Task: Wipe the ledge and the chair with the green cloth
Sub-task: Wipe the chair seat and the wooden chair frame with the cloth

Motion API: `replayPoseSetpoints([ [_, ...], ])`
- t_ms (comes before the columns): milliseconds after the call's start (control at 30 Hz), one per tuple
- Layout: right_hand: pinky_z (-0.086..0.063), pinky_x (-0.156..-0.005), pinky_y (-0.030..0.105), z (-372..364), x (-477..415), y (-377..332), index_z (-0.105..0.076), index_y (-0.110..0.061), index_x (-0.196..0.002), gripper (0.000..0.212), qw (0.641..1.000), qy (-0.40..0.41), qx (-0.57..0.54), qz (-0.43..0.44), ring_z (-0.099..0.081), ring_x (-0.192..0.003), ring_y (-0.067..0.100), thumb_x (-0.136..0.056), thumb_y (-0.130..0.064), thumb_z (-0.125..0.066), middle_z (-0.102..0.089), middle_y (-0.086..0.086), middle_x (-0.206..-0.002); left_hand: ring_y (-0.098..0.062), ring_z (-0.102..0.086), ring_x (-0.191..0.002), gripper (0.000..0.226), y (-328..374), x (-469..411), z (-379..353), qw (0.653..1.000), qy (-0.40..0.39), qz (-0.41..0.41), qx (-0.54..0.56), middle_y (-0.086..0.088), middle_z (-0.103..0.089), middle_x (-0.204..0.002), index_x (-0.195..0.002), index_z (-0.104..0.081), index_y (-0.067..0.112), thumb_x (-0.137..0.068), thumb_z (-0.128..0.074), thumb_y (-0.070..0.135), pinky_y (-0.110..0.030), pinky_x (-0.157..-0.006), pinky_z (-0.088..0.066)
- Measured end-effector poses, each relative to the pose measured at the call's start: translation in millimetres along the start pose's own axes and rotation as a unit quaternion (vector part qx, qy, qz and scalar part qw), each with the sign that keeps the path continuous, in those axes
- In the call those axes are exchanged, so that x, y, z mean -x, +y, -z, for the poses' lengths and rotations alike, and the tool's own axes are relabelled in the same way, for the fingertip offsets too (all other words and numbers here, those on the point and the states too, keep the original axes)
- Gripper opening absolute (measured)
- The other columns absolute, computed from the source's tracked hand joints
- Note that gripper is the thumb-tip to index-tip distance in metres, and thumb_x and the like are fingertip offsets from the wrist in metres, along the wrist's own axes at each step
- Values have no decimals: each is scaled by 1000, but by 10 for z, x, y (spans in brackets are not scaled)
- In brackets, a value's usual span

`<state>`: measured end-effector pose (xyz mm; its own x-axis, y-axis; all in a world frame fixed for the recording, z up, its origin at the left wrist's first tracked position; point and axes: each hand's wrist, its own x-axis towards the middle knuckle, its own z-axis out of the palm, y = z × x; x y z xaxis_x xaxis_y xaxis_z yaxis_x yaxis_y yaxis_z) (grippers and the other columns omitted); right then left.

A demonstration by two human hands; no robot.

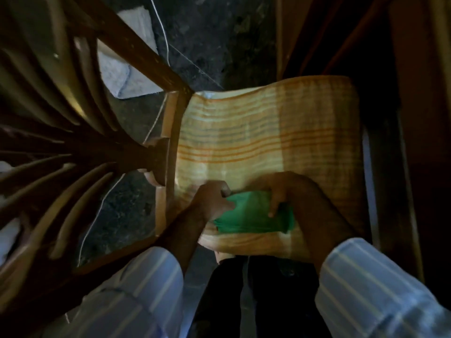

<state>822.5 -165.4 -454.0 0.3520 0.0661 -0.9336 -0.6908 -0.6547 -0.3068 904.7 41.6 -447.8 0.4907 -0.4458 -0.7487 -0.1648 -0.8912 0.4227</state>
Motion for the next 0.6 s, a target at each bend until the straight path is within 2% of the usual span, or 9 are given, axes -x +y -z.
replayPoseSetpoints([
  [67,-62,-92,40,117,37,-13,-66,1,-136,56,999,-23,-47,13,-71,-113,36,-83,-5,-83,-64,25,-142,-9,-45,-59,21,42,127,104,996,9,-9,86,5,-50,-68,-72,-55,21,-73,-76,21,-13,-47,-31],
  [133,-63,-77,26,288,173,-124,-79,-10,-112,32,997,-29,-63,41,-78,-93,22,-80,-11,-87,-77,13,-119,-13,-37,-55,22,124,324,284,983,36,-22,177,3,-38,-62,-70,-48,18,-71,-69,22,-24,-49,-29],
  [200,-56,-57,13,506,400,-247,-80,-23,-82,20,988,8,-137,74,-76,-69,6,-72,-12,-93,-81,-1,-92,-12,-41,-55,20,229,502,533,966,78,-16,246,-1,-43,-64,-75,-51,17,-66,-67,24,-27,-51,-32],
  [233,-55,-55,13,626,495,-315,-81,-22,-77,21,975,24,-193,102,-77,-68,6,-69,-8,-94,-82,-3,-86,-11,-47,-58,22,269,589,695,957,106,-10,269,-1,-50,-69,-79,-55,19,-62,-68,25,-26,-52,-37],
  [300,-63,-69,23,728,751,-424,-85,-15,-89,29,941,52,-297,153,-82,-87,19,-64,-2,-94,-85,4,-93,-17,-61,-77,33,387,798,1031,944,172,-19,279,-5,-64,-90,-92,-61,21,-61,-72,25,-27,-66,-50],
  [367,-66,-86,37,812,969,-606,-82,-11,-111,49,894,53,-395,205,-79,-105,30,-63,-7,-93,-82,12,-110,-23,-65,-95,40,527,1008,1361,943,253,-64,207,-7,-68,-107,-107,-62,24,-70,-76,23,-37,-80,-55],
  [400,-65,-90,41,867,1076,-745,-80,-11,-116,53,870,59,-430,232,-78,-108,30,-65,-10,-91,-81,13,-116,-19,-65,-97,39,615,1124,1527,938,302,-87,147,-4,-70,-109,-111,-61,27,-76,-77,23,-36,-81,-55],
  [500,-59,-102,54,1034,1344,-1237,-76,-8,-122,57,787,106,-539,281,-77,-112,33,-66,-12,-87,-78,18,-121,0,-56,-90,34,944,1507,2020,890,440,-119,19,8,-69,-108,-112,-57,36,-84,-75,29,-23,-73,-54],
  [600,-56,-106,53,1099,1563,-1717,-69,-6,-131,58,728,105,-590,333,-73,-119,35,-75,-14,-83,-77,17,-126,0,-56,-91,36,1170,1931,2524,840,521,-131,-76,5,-71,-110,-116,-60,30,-84,-75,28,-16,-74,-48],
])
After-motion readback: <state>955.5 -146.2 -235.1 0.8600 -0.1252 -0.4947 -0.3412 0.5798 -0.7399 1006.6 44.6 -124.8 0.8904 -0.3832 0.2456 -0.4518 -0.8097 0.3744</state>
